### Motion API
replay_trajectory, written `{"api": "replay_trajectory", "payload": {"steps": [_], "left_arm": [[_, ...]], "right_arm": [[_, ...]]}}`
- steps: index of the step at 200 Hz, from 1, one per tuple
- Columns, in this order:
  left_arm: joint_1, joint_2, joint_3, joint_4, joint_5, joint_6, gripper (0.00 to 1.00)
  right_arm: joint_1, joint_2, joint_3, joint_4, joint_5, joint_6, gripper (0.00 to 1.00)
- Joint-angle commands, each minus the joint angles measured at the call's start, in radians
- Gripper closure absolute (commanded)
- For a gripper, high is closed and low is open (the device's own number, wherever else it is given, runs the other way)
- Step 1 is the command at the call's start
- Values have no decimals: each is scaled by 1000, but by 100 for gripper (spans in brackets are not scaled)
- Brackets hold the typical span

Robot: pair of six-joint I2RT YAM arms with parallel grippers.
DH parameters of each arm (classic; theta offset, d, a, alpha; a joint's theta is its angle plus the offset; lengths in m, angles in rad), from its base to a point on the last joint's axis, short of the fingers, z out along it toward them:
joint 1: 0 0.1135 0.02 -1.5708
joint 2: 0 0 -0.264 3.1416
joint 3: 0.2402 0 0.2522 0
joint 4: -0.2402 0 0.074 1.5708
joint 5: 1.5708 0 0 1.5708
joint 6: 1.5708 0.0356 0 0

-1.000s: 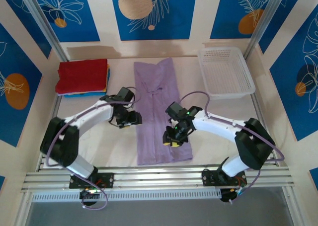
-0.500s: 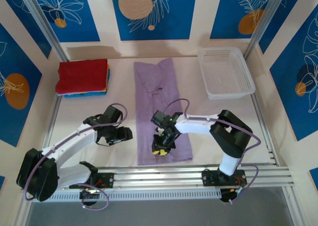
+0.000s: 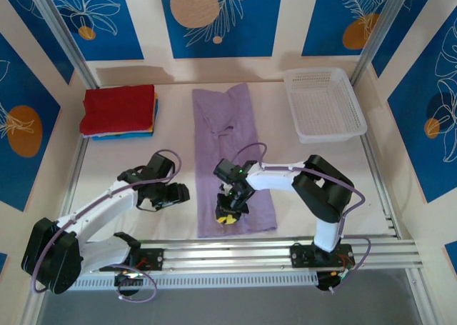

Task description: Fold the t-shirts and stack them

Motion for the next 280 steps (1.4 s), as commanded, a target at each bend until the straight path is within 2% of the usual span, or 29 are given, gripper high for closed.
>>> {"api": "replay_trajectory", "payload": {"steps": [1, 71, 136, 247, 280], "left_arm": [[5, -18, -13, -35, -20, -17, 38], [5, -18, -8, -46, -20, -15, 38], [5, -8, 4, -46, -22, -12, 38], [5, 25, 30, -47, -16, -8, 38], [5, 27, 37, -47, -13, -9, 38]], "right_arm": [[8, 15, 24, -17, -34, -8, 78], [10, -4, 24, -42, -19, -4, 100], [6, -124, -36, -72, 58, 48, 100], [-13, -76, -44, -141, 80, 95, 100], [-30, -48, -58, -106, 51, 88, 100]]}}
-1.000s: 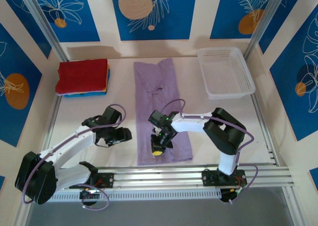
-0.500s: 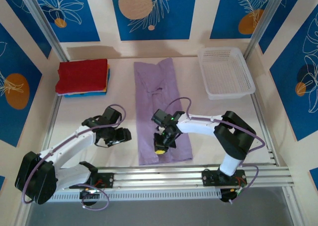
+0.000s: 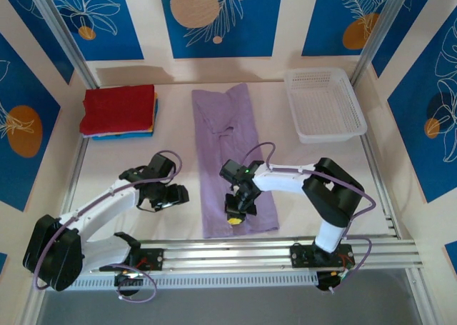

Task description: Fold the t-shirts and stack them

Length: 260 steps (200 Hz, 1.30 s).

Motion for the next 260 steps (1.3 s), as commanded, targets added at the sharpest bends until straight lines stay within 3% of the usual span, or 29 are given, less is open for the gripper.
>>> {"api": "replay_trajectory", "payload": {"steps": [1, 22, 44, 82, 102, 130, 183, 219, 260], "left_arm": [[5, 4, 35, -25, -5, -10, 38], [4, 0, 46, -29, -3, -7, 38], [-4, -8, 69, -49, -7, -6, 38], [-57, -17, 92, -52, -3, -42, 38], [-119, -16, 101, -36, -27, -85, 38], [-278, 18, 100, 80, -53, -215, 40], [-610, 306, 188, 440, -60, -445, 46], [-705, 507, 284, 537, -18, -496, 53], [-725, 562, 293, 577, -3, -519, 57]], "right_arm": [[-11, 28, -8, -17, -29, 8, 100], [-14, 48, 4, -14, -40, -2, 96], [-7, 17, 14, -36, -20, -4, 86], [-26, -175, -7, -64, 22, 19, 67], [-69, -279, -45, -85, 36, 26, 64], [-196, -456, -118, -167, 82, -16, 64], [-592, -726, -247, -250, -66, -188, 64], [-709, -748, -246, -290, -132, -271, 64], [-759, -773, -235, -322, -153, -307, 64]]}}
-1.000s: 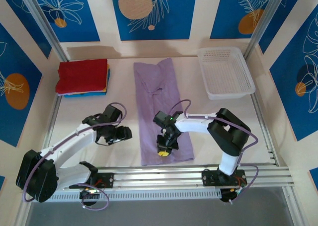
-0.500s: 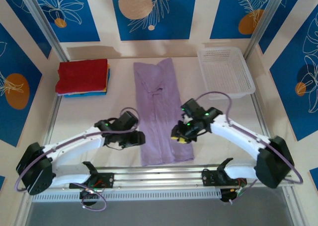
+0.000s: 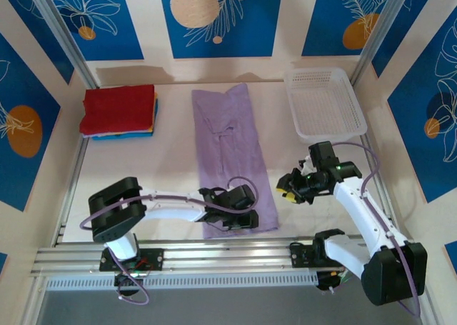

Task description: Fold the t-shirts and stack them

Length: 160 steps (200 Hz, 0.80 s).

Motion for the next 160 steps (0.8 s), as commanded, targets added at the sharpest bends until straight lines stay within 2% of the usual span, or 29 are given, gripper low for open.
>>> {"api": "replay_trajectory", "payload": {"steps": [1, 70, 89, 114, 160], "left_arm": [[-5, 16, 19, 45, 20, -49, 57], [-3, 30, 29, 41, 30, -42, 72], [-2, 29, 27, 44, 30, -44, 82], [-2, 20, 31, 37, 25, -39, 100], [-2, -55, 114, -175, -61, 18, 100]], "right_arm": [[-21, -30, 5, -54, -59, -51, 64], [-65, -41, -8, -68, -80, -77, 65], [-66, -39, -10, -64, -82, -79, 65], [-69, -36, -10, -61, -86, -82, 65], [-69, -20, -13, -46, -101, -82, 65]]}}
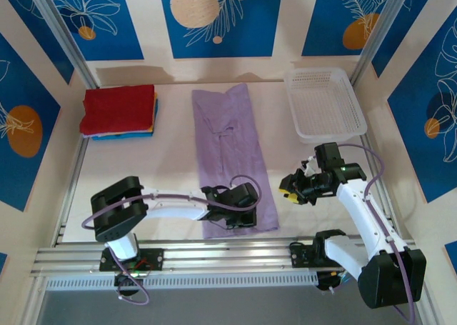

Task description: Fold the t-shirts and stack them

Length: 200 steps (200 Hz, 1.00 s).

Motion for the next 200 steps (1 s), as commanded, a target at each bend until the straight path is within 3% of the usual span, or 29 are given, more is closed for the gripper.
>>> {"api": "replay_trajectory", "payload": {"steps": [1, 33, 101, 141, 174, 191, 200], "left_arm": [[-1, -66, 59, -144, -61, 28, 100], [3, -88, 10, -132, -15, -16, 100], [-14, -232, -81, -231, -127, -35, 100], [-1, -168, -202, 9, -8, -106, 100], [6, -97, -211, 73, 75, -132, 100], [8, -74, -191, 57, 99, -124, 86], [8, -82, -169, 8, 83, -106, 84]], "right_arm": [[-5, 3, -13, -5, -41, -21, 65], [0, 28, -19, 12, -46, -21, 65], [30, 61, -29, 44, -39, -5, 65], [62, 90, -17, 53, -22, 2, 65], [102, 116, -10, 42, 20, 0, 65], [126, 123, -14, 35, 54, 6, 65], [146, 126, -13, 25, 81, 12, 64]]}}
